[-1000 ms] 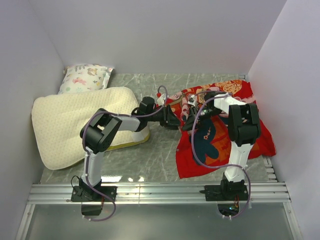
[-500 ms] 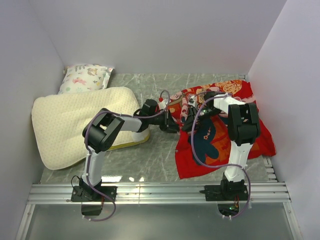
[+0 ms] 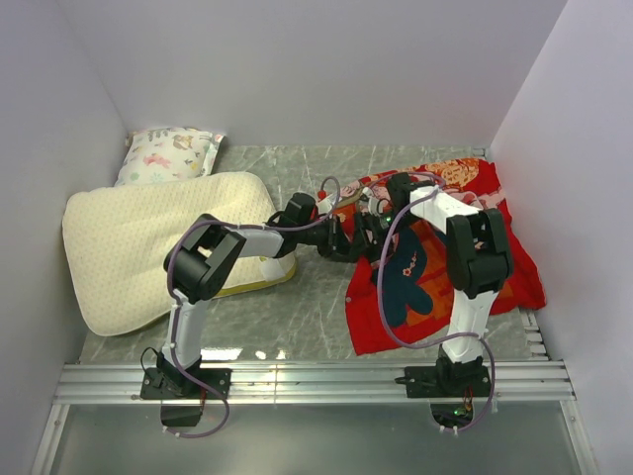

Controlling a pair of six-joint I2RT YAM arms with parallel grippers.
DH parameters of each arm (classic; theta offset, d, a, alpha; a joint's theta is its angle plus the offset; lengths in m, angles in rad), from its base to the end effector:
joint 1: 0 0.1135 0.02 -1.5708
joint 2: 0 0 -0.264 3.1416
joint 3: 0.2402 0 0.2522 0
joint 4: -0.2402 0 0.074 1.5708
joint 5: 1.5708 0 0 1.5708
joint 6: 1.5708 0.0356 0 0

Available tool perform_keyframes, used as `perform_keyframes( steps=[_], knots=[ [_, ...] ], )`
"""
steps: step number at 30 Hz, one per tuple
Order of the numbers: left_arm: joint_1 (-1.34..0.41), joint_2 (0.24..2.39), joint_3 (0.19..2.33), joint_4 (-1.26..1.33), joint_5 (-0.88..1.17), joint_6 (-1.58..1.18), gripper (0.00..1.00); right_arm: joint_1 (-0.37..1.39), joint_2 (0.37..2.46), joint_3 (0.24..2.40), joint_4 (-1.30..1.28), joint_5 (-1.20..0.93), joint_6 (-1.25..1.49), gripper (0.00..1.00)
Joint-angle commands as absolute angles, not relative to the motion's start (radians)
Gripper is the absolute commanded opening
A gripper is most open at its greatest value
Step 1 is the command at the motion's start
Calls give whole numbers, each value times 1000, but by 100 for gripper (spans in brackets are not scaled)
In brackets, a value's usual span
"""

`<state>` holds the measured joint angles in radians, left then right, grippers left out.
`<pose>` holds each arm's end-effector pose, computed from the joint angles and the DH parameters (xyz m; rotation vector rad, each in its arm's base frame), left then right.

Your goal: Put the pillow into the pillowcase

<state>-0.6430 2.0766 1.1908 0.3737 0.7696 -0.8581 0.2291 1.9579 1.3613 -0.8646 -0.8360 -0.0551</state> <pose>0.3342 -0.2813 0.1439 0.2995 2.3819 -1.6240 0.3511 0.1090 0.1727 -0.4707 2.8019 1.2704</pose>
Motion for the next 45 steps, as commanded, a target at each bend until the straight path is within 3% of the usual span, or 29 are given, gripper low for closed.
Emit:
perform_keyframes(
  steps=[1, 3, 7, 10, 13, 18, 27, 34, 39, 41, 42, 43, 45],
  knots=[
    [-652, 2059, 1226, 396, 778, -850, 0, 227, 1899, 1394, -867, -822, -63, 75],
    [-652, 2053, 1223, 402, 782, -848, 1, 235, 1904, 1405, -871, -801, -67, 67],
    [-641, 2025, 1213, 345, 788, -799, 1, 232, 1910, 1408, -868, -692, -71, 28],
    [-626, 1980, 1200, 208, 761, -695, 1, 213, 1876, 1399, -882, -666, -83, 11],
    [-600, 1916, 1174, -27, 651, -524, 0, 170, 1835, 1414, -936, -649, -109, 0],
    [-514, 1836, 1102, -345, 460, -286, 0, 77, 1752, 1427, -1035, -586, -172, 0],
    [-411, 1812, 1054, -495, 236, -94, 0, -57, 1690, 1437, -1097, -546, -212, 0],
    [-411, 1775, 1032, -506, 227, -71, 0, -87, 1672, 1474, -1081, -570, -181, 0],
    [-414, 1741, 1011, -483, 242, -54, 1, -118, 1678, 1641, -1187, -790, -187, 0],
    [-413, 1724, 1020, -472, 354, -28, 1, -86, 1677, 1675, -1190, -834, -170, 0],
    [-411, 1692, 1040, -469, 417, -19, 4, -63, 1677, 1671, -1189, -851, -172, 0],
    [-411, 1671, 1057, -483, 473, 26, 16, -42, 1678, 1637, -1186, -856, -178, 0],
    [-413, 1602, 1122, -506, 598, 58, 32, 38, 1677, 1576, -1145, -854, -173, 0]
  ],
)
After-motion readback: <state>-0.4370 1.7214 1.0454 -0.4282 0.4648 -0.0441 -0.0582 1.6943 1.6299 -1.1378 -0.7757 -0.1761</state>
